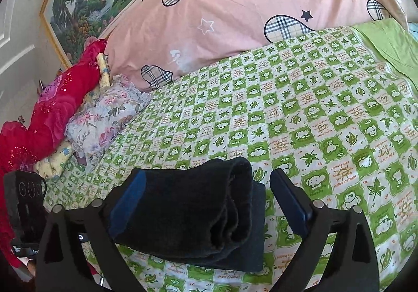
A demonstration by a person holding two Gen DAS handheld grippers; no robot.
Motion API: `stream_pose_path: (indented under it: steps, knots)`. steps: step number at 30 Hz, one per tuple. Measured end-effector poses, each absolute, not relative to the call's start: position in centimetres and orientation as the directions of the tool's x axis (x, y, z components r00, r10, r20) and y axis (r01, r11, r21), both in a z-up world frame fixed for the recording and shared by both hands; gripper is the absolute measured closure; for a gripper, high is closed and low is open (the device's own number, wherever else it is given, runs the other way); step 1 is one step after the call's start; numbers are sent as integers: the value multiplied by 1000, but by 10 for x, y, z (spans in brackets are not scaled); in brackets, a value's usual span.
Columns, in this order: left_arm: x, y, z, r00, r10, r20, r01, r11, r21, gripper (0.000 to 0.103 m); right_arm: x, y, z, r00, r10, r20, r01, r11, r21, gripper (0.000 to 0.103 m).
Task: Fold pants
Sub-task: 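Lower the folded bundle onto the sheet with both grippers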
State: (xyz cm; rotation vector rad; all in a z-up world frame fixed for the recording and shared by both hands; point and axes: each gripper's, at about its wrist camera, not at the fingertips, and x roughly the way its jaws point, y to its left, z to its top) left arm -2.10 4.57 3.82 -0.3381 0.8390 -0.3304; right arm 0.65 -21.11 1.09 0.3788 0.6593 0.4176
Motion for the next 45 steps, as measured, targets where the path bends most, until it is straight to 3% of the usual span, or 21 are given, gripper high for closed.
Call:
stream_pose_path:
  steps: [12, 32, 45]
  knots:
    - [-17, 88, 28, 641, -362, -676, 27, 892, -452, 28, 13, -193, 1, 702, 448, -554, -199, 870, 451, 4]
    - [21, 91, 1, 591, -350, -726, -24, 893, -450, 26, 31, -198, -35, 649, 445, -617, -131, 865, 485, 4]
    - [31, 85, -17, 558, -349, -753, -29, 899, -438, 24, 31, -204, -62, 624, 354, -696, -112, 923, 369, 4]
